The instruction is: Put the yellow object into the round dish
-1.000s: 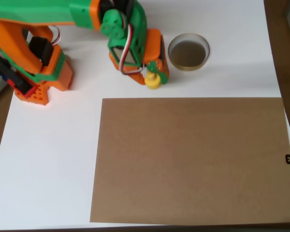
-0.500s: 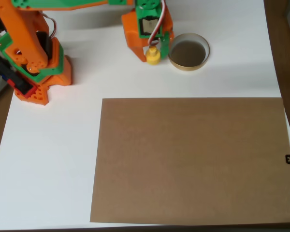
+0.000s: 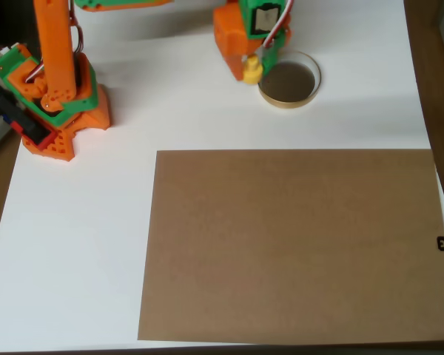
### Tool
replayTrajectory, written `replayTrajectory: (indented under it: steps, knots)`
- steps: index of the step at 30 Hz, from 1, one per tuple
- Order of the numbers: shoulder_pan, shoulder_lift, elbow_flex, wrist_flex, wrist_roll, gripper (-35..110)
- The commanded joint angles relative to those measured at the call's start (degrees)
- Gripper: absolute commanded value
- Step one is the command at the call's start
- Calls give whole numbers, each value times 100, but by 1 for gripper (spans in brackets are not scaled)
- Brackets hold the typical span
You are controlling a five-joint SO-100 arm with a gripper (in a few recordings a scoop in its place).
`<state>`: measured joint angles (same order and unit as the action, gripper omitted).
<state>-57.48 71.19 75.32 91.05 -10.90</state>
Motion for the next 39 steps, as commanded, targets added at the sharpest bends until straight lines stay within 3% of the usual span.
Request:
replayTrajectory:
  steps: [1,17,32,39]
  knots:
    - [-105,-26,-677,114,-114,0]
    - [-53,-1424,-2804,492,0,0]
    - [-229,-2145,-3647,765,149,0]
    - [-246,-2268,-3735,809,149,12]
